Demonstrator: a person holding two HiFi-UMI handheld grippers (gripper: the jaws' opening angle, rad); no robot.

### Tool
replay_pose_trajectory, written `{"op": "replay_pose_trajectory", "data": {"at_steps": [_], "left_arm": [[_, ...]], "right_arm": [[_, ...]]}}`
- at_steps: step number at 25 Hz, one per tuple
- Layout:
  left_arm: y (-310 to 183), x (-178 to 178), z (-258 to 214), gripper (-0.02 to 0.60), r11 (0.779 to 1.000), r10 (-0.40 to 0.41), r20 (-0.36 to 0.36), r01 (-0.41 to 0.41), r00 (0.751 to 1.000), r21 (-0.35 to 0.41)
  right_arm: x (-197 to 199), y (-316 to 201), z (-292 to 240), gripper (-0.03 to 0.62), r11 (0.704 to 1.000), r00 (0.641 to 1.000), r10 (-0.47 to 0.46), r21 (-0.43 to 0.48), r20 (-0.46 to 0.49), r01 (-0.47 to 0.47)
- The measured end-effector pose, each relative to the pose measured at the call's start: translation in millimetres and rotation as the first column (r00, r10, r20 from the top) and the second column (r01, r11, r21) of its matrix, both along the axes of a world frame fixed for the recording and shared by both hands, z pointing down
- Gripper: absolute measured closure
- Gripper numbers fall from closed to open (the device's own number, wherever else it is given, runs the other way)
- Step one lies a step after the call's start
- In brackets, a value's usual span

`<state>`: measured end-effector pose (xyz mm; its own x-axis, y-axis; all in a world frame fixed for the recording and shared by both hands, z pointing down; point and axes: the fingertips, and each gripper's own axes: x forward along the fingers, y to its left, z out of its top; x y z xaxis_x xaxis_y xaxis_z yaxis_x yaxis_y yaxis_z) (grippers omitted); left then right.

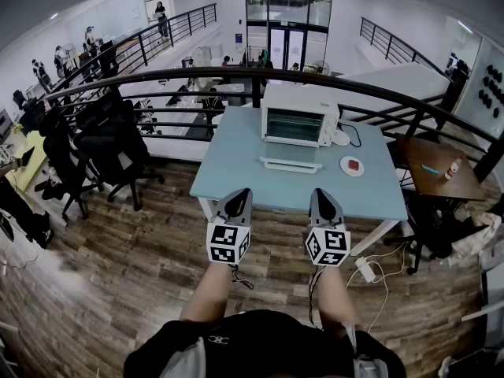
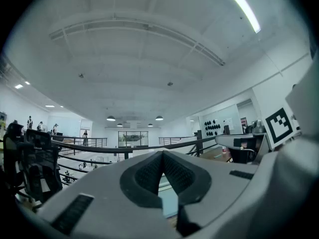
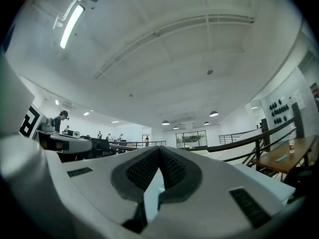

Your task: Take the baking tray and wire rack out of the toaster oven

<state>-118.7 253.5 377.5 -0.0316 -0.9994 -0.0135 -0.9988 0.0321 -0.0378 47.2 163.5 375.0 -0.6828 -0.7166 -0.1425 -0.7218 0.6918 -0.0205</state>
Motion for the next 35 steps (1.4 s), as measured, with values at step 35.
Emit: {"op": "replay_pose_trajectory", "data": {"at_steps": [35], "left_arm": [[-42, -60, 17, 0.569, 0.995, 0.096, -0.032, -0.096, 0.995, 0.006]], "right_arm": [[-56, -29, 14, 0.599, 0.994, 0.994, 0.109, -0.017, 0.015, -0.109]]}}
